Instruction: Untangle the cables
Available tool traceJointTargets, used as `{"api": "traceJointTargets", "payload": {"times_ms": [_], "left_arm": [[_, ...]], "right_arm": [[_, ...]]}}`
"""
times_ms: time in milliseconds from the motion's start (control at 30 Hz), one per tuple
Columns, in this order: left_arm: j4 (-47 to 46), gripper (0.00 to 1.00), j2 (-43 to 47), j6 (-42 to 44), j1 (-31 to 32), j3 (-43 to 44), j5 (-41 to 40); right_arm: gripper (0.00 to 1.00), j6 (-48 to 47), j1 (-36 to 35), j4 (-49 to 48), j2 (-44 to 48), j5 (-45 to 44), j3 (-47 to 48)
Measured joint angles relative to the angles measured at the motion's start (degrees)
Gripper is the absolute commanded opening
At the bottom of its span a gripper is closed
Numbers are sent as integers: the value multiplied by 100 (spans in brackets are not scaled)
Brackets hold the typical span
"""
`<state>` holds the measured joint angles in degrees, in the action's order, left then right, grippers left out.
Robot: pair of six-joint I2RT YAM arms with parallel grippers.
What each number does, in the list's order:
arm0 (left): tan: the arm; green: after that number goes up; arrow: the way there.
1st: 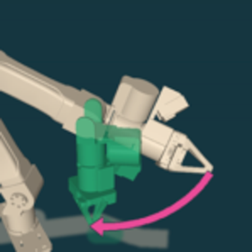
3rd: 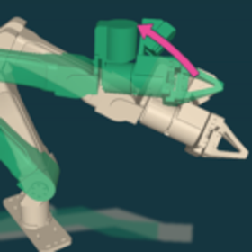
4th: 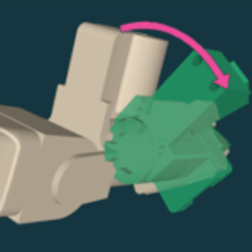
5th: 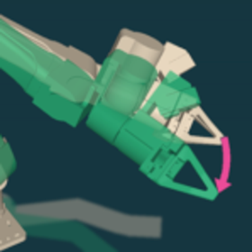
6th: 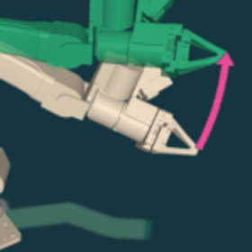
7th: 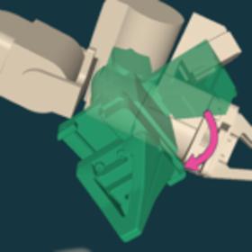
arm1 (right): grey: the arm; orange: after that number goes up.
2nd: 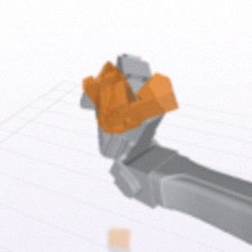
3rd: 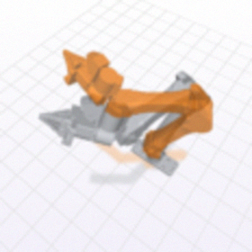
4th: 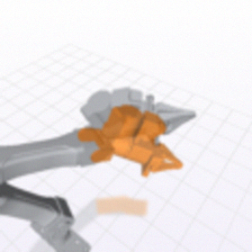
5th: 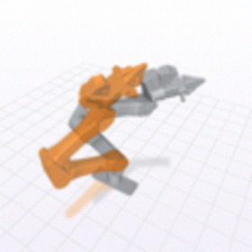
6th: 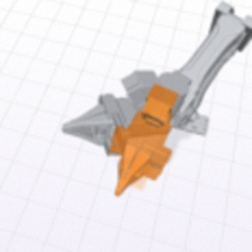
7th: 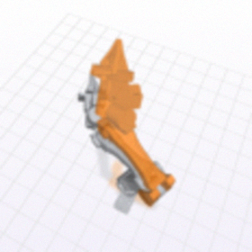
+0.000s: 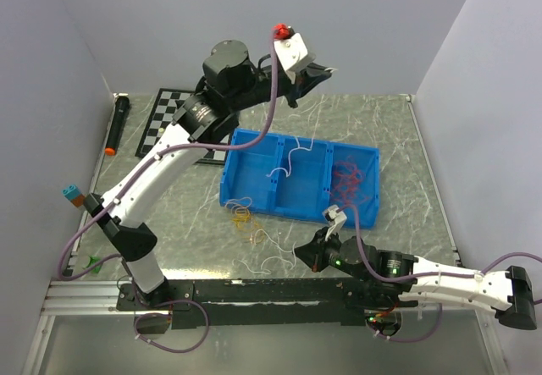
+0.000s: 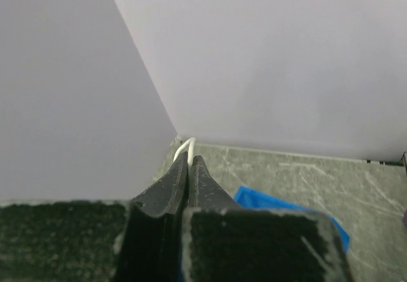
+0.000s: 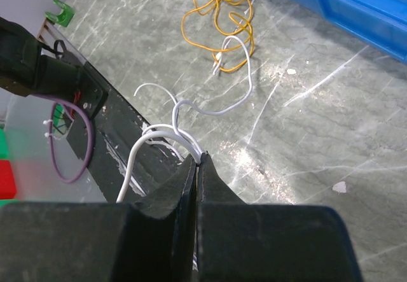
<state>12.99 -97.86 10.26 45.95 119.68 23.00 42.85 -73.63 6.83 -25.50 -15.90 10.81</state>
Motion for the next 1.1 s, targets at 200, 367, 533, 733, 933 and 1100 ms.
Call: {"api": "traceJointTargets", "payload": {"times_ms": [200, 367, 533, 733, 933, 1100], "left_arm": [[-275, 1, 15, 109, 221, -7, -92], [-269, 1, 52, 149, 225, -391, -264], [-422, 1, 76, 275, 225, -1040, -713], [-374, 1, 28, 317, 186, -1725, -1185], [-518, 1, 26, 299, 138, -1340, -1338], [-761, 1, 175, 273, 138, -1154, -1486]], "right_arm": [[0, 0, -2, -4, -61, 0, 0], [0, 15, -2, -4, 26, -2, -9], [0, 59, -2, -15, 96, -26, -76], [0, 98, -2, -4, 166, -63, -101], [0, 101, -2, -2, 157, -81, -101], [0, 101, -2, -2, 136, -85, -101]]}}
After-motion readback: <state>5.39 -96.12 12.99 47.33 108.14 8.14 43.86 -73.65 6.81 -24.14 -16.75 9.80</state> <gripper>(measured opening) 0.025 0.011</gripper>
